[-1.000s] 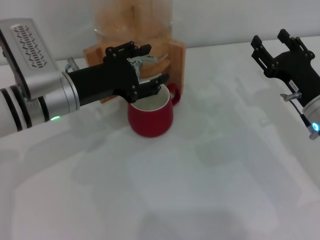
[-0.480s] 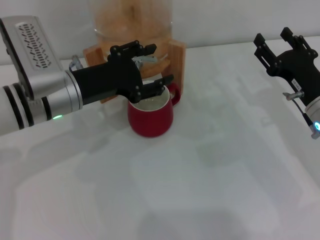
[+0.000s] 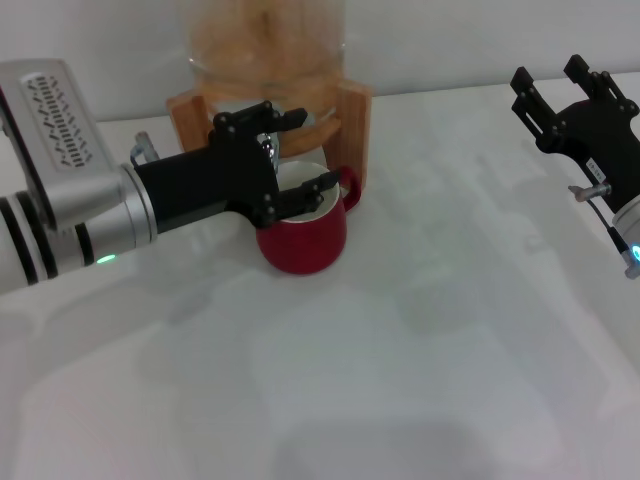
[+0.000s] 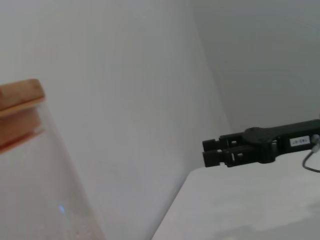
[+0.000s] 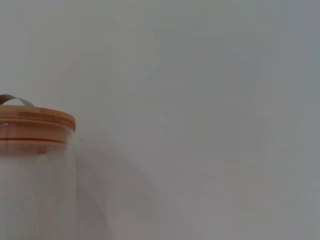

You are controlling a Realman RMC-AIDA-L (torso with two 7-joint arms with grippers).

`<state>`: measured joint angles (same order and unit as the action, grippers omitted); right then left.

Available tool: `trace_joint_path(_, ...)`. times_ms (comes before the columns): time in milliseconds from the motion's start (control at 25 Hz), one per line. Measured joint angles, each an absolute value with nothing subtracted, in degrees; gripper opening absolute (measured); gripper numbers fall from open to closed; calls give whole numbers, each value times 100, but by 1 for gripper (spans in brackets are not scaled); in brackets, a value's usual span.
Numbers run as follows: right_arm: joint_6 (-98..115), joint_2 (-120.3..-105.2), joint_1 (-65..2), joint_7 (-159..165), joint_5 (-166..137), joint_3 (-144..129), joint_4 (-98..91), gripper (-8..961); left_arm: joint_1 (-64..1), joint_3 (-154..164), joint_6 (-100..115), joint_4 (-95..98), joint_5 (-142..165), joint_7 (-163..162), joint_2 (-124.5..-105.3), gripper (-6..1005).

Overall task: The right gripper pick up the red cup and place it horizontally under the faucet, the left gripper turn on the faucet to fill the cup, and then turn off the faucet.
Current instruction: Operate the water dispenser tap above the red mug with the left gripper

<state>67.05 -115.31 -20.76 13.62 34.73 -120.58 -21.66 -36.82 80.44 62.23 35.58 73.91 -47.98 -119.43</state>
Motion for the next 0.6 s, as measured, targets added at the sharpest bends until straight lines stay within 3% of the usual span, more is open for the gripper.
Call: trace_joint_path(600, 6703, -11531, -2065, 1362, 3438, -12058, -2205, 704, -3702, 8130, 5874, 3511, 7392, -4785, -11925, 738)
